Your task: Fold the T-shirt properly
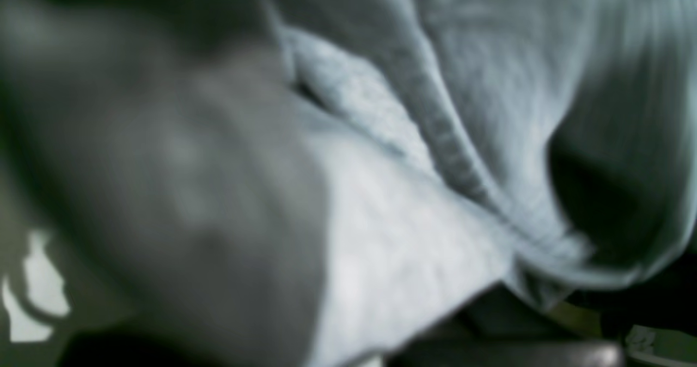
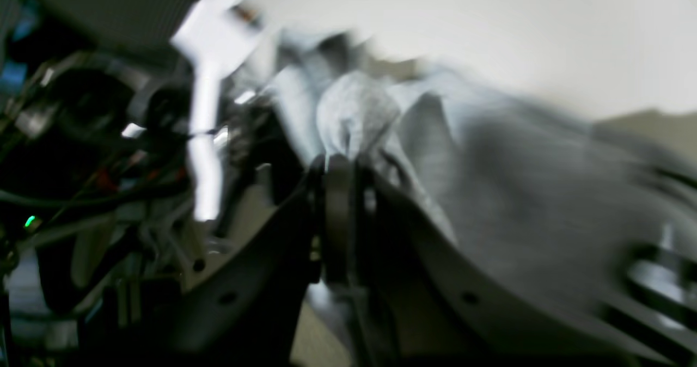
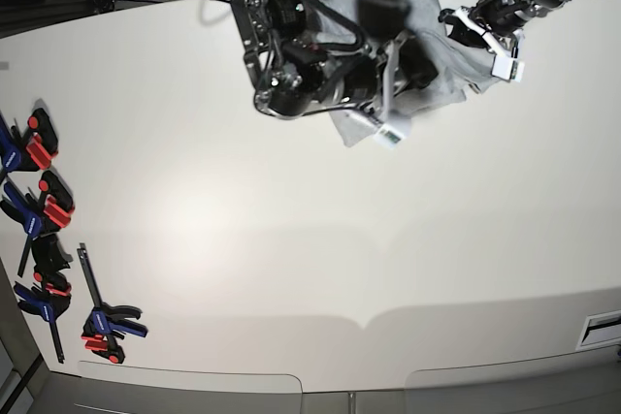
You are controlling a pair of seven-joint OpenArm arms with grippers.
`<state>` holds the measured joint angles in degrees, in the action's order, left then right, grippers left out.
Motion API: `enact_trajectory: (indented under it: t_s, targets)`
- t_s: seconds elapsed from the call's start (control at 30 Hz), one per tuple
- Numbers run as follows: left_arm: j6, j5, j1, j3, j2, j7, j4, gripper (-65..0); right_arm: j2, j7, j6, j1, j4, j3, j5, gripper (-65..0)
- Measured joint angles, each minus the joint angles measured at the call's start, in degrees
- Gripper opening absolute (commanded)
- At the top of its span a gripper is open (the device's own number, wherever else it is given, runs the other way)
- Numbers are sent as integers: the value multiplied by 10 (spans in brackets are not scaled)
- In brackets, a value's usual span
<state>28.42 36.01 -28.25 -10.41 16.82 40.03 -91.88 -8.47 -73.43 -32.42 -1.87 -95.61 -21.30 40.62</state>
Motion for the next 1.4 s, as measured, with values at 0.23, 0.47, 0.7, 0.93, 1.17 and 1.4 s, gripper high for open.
enact_trajectory:
  t_s: [0.23, 0.47, 0.7, 0.93, 1.17, 1.4]
  targets:
    - [0, -21, -8, -91, -6, 38, -26, -650, 1, -9, -1, -30, 0, -41, 0, -650]
    - [-18, -50, -11, -211, -2, 65, -68, -650, 1, -35, -13, -39, 0, -41, 0, -650]
    - [-18, 2, -10, -295, 1, 64, -86, -650, 1, -73, -62, -59, 0, -41, 52, -650]
    - [-18, 7, -9, -300, 25, 64, -86, -650, 1, -75, -68, -84, 0, -41, 61, -448]
    - [-18, 7, -9, -300, 25, 65, -86, -650, 2, -75, -69, -56, 0, -41, 121, -448]
    - [-18, 7, -9, -300, 25, 65, -86, -650, 2, -38, -69, 33, -1, -41, 119, -463]
